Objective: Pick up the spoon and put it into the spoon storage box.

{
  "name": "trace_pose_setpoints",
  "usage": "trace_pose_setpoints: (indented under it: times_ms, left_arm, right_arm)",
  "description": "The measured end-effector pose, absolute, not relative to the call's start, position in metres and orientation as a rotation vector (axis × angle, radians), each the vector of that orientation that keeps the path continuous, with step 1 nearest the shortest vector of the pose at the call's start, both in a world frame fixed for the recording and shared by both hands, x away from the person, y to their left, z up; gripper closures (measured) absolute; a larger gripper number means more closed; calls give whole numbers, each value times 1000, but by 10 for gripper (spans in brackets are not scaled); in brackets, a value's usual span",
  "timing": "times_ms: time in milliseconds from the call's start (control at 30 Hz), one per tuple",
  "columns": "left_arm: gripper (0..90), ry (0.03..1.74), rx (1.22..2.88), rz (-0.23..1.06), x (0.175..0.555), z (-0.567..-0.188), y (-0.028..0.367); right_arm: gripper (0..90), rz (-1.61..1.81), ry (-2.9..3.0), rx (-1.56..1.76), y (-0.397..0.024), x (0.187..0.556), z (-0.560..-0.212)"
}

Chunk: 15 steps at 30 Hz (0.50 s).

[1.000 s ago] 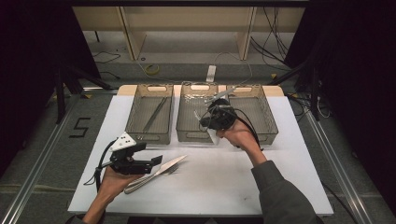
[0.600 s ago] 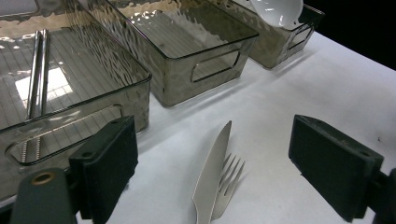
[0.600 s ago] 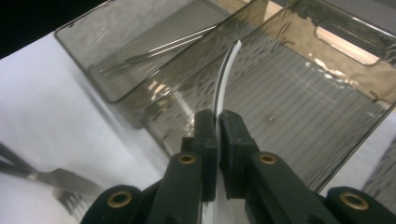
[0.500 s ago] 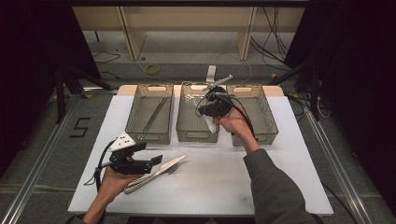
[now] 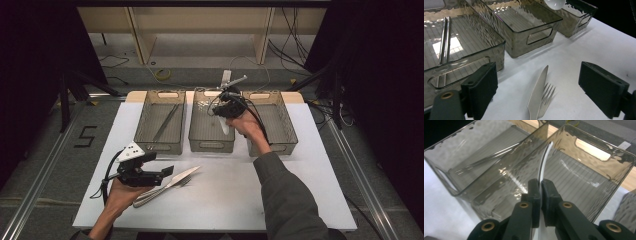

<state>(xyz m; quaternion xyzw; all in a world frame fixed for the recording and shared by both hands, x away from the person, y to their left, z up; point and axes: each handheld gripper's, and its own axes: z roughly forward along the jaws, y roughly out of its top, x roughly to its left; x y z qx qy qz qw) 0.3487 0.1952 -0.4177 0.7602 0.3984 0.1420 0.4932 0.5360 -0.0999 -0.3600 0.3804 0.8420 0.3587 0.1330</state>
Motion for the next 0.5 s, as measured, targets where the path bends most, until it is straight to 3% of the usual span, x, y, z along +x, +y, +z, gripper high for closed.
trace_pose_setpoints:
  times_ms: [500]
  left_arm:
    - [151,961,1850,343,349,-418,195]
  right_arm:
    - [868,1009,2409,1144,-94,548,-373]
